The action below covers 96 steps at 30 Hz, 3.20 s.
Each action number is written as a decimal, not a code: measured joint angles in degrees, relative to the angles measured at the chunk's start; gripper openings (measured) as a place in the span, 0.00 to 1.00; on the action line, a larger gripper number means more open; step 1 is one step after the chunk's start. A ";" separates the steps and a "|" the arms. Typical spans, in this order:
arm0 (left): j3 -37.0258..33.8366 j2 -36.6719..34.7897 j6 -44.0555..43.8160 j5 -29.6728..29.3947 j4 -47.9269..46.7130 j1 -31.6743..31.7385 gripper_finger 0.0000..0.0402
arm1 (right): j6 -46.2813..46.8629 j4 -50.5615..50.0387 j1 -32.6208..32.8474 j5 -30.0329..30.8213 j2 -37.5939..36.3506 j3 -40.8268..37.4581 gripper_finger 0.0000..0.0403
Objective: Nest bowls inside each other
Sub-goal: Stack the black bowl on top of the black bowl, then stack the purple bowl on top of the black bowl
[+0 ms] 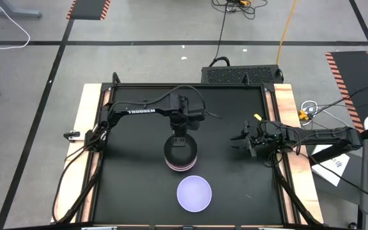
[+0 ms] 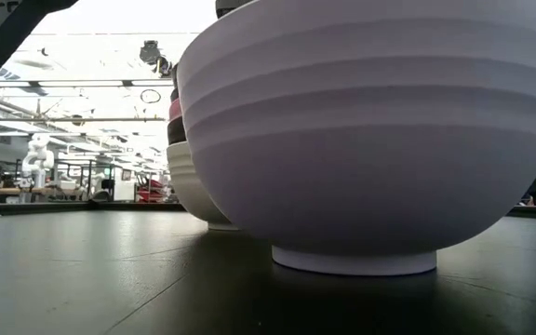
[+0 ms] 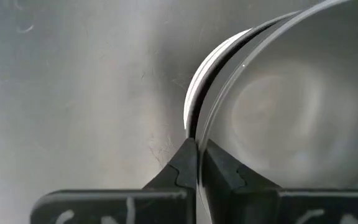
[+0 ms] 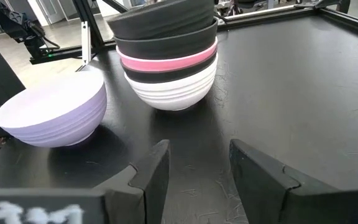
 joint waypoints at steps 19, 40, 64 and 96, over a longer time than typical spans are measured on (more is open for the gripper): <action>-4.39 0.00 -1.16 1.88 2.73 -1.38 0.04 | -0.13 -0.02 -0.02 0.00 0.00 0.00 0.39; -4.66 0.00 -0.98 2.84 3.83 -1.53 0.14 | -0.11 -0.02 -0.01 0.00 -0.01 -0.02 0.39; -4.66 -0.73 0.72 4.93 2.25 1.25 0.60 | -0.15 -0.04 0.00 0.00 0.02 -0.02 0.39; -85.48 -69.65 -15.61 10.80 74.58 10.28 0.61 | -0.15 1.47 -0.02 -0.13 1.51 0.00 0.39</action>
